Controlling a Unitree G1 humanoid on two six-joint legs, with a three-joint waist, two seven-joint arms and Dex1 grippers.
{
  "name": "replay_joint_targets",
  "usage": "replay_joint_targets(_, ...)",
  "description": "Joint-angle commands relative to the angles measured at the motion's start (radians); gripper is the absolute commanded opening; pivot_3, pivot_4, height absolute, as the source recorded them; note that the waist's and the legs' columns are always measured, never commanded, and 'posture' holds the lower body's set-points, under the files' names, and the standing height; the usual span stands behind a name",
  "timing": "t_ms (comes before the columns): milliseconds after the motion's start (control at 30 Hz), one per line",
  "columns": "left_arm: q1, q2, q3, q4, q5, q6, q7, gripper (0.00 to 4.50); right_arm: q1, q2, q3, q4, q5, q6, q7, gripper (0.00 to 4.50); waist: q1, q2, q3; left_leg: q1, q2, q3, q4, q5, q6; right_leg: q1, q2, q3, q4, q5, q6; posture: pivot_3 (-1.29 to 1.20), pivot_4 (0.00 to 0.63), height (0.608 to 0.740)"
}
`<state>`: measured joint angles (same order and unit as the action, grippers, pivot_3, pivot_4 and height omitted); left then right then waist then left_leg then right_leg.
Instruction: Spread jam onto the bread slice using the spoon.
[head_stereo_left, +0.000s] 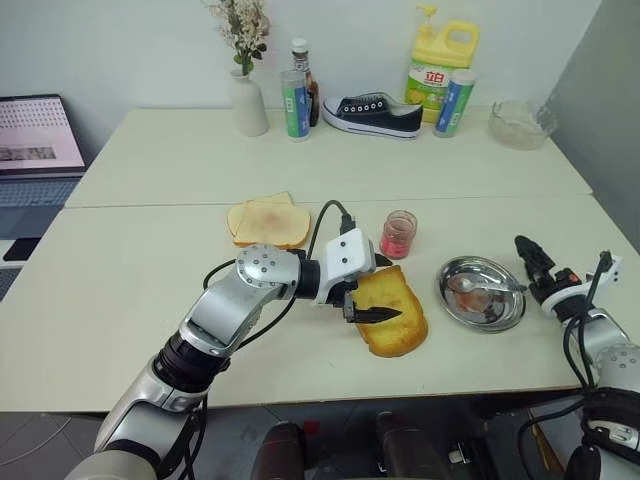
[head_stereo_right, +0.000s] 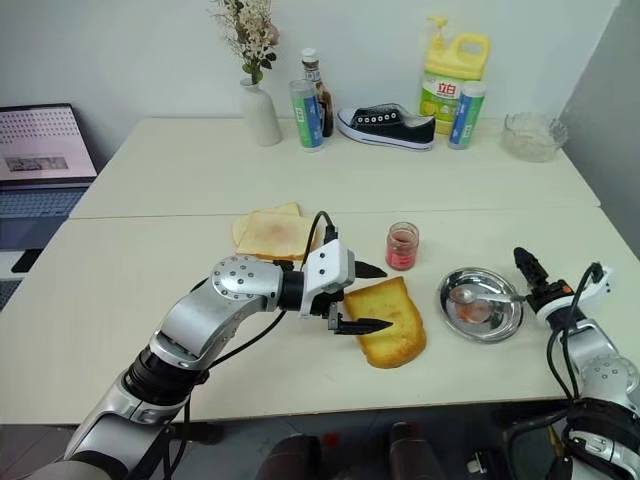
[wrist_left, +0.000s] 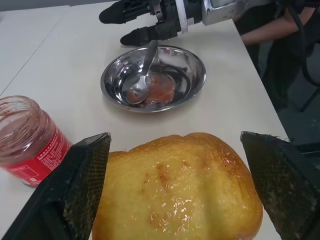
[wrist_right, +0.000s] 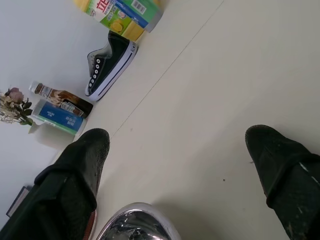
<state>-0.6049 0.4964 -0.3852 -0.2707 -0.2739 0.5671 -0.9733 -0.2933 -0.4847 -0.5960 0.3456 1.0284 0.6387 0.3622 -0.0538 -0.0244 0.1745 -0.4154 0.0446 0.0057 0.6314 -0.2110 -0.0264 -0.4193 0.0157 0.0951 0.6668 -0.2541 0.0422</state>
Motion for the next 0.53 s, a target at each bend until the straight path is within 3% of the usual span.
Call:
replay_joint_targets(33, 0.013, 0.048, 0.071, -0.054, -0.027, 0.019, -0.008, 4.33, 0.024, -0.113, -0.008, -0.128, -0.058, 0.016, 0.018, 4.45, 0.0, 0.001, 0.0, 0.0, 0.0, 0.0, 0.0, 0.0, 0.0, 0.0, 0.0, 0.0, 0.0, 0.0, 0.0, 0.0, 0.15, 0.74)
replay_joint_targets(167, 0.053, 0.143, 0.227, -0.068, -0.116, 0.084, -0.023, 4.33, 0.125, -0.326, 0.099, -0.376, -0.129, 0.106, 0.164, 4.45, -0.004, 0.003, 0.001, 0.0, 0.0, 0.0, -0.001, 0.0, 0.0, -0.001, 0.0, 0.0, 0.0, 0.0, 0.0, 0.0, 0.15, 0.74)
replay_joint_targets(300, 0.155, 0.311, 0.33, -0.038, -0.107, 0.056, -0.08, 4.33, 0.193, -0.518, 0.15, -0.59, -0.101, 0.188, 0.36, 4.45, -0.015, 0.003, 0.001, 0.003, 0.001, 0.0, -0.001, 0.0, 0.0, 0.0, 0.001, 0.0, 0.002, -0.001, 0.0, 0.0, 0.15, 0.74)
replay_joint_targets(533, 0.226, 0.433, 0.483, -0.025, -0.175, 0.091, -0.106, 4.33, 0.237, -0.653, 0.223, -0.785, -0.119, 0.222, 0.53, 4.45, 0.004, -0.004, 0.004, 0.002, 0.001, -0.001, 0.002, 0.0, 0.0, -0.001, 0.0, -0.002, 0.004, -0.001, -0.001, 0.0, 0.15, 0.74)
